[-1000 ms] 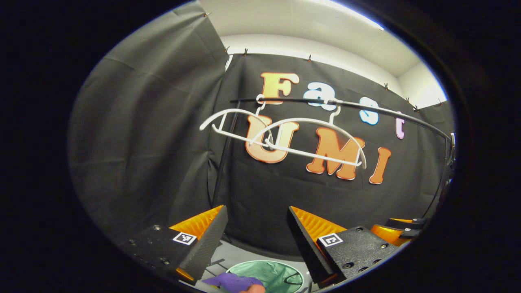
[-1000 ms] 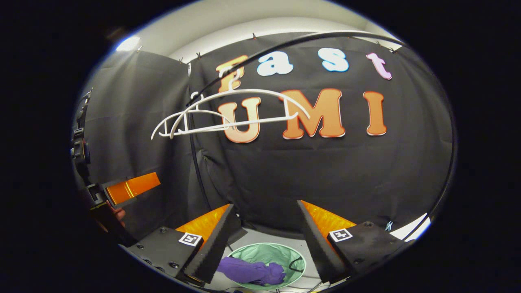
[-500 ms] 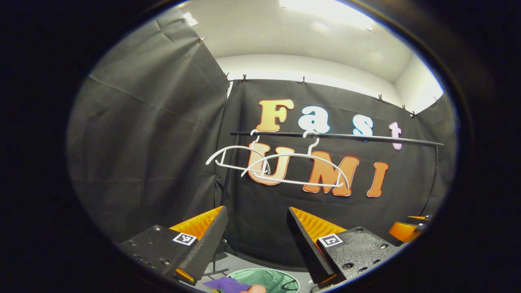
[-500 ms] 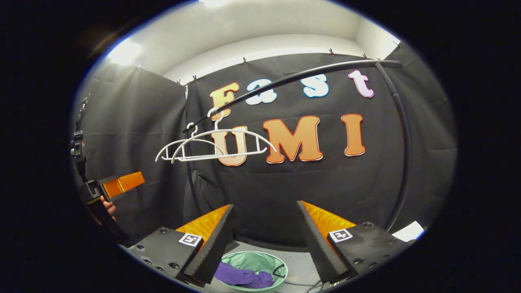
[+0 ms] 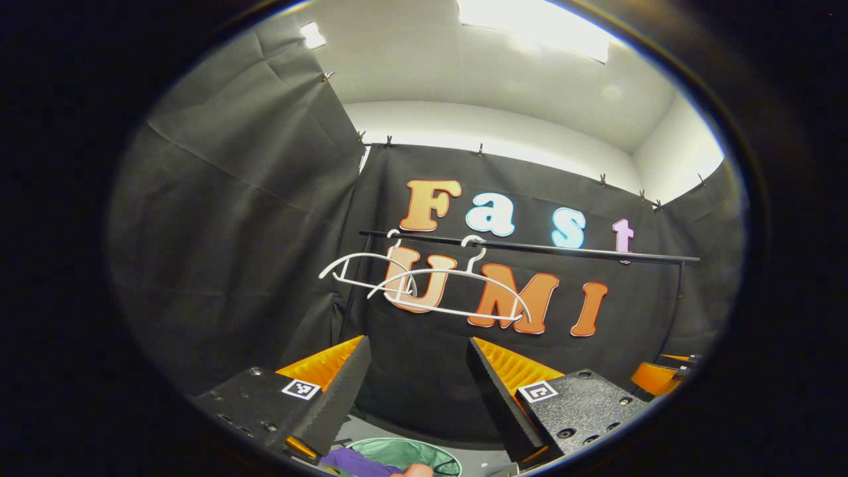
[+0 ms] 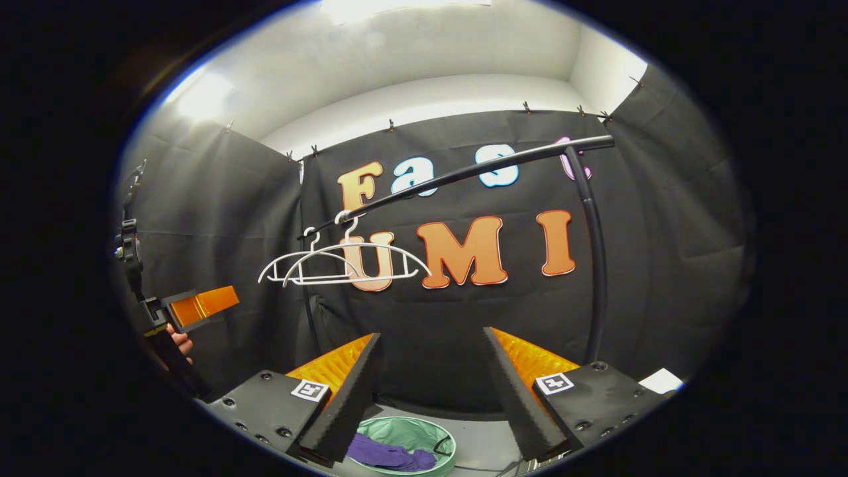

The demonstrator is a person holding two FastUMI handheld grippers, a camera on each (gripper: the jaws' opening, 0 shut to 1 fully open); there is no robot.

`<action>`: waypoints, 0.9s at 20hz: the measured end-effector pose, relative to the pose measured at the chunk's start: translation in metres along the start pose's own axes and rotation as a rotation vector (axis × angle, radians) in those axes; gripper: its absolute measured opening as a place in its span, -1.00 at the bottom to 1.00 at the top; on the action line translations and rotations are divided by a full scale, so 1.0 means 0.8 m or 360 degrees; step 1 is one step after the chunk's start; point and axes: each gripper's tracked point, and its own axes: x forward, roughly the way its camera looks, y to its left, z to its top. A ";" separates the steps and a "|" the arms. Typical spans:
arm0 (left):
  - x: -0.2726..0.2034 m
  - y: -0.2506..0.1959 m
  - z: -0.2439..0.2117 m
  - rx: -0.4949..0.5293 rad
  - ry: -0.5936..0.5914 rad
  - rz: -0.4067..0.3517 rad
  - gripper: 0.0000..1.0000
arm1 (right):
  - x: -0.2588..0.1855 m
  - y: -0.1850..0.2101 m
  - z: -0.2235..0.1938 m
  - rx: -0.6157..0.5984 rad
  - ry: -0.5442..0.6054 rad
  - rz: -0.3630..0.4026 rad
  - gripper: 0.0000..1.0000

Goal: Grasp the clothes on the hanger with both hands and then place them into the laundry hamper below.

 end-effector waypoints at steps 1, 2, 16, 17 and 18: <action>-0.002 -0.001 0.001 -0.0002 0.0000 -0.0011 0.87 | -0.005 -0.002 0.002 -0.0008 -0.0009 -0.0008 0.77; -0.003 -0.004 0.002 -0.0002 0.0000 -0.0022 0.77 | -0.009 -0.003 0.004 -0.0015 -0.0019 -0.0015 0.77; -0.018 -0.011 0.000 -0.0015 0.0028 -0.0070 0.87 | -0.042 0.006 0.009 -0.0014 -0.0034 -0.0045 0.77; -0.018 -0.010 0.001 -0.0015 0.0027 -0.0068 0.87 | -0.042 0.008 0.009 -0.0017 -0.0033 -0.0039 0.77; -0.020 -0.010 0.001 -0.0012 0.0028 -0.0065 0.87 | -0.042 0.010 0.009 -0.0018 -0.0033 -0.0033 0.77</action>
